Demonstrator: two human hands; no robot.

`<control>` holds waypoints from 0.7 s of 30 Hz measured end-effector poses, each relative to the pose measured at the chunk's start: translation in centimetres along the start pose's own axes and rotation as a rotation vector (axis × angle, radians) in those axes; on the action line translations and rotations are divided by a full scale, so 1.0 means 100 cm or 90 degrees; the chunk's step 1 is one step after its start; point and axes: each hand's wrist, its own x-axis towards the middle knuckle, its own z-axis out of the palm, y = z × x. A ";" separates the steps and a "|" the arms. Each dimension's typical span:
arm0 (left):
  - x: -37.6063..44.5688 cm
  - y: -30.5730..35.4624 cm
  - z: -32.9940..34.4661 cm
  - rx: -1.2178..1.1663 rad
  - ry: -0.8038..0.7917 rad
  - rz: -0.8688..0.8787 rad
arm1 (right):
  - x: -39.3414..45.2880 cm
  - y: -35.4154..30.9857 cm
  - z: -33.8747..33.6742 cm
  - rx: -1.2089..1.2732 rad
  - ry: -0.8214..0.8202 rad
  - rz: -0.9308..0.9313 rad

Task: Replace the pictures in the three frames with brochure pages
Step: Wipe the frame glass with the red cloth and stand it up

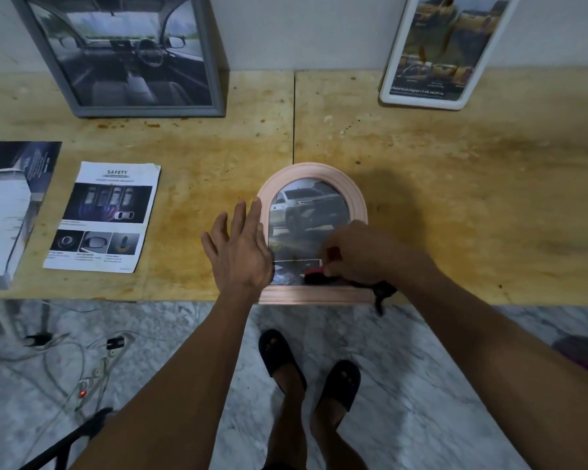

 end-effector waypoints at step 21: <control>-0.001 0.002 0.000 0.002 -0.002 -0.013 | 0.022 0.008 0.012 -0.017 0.255 0.037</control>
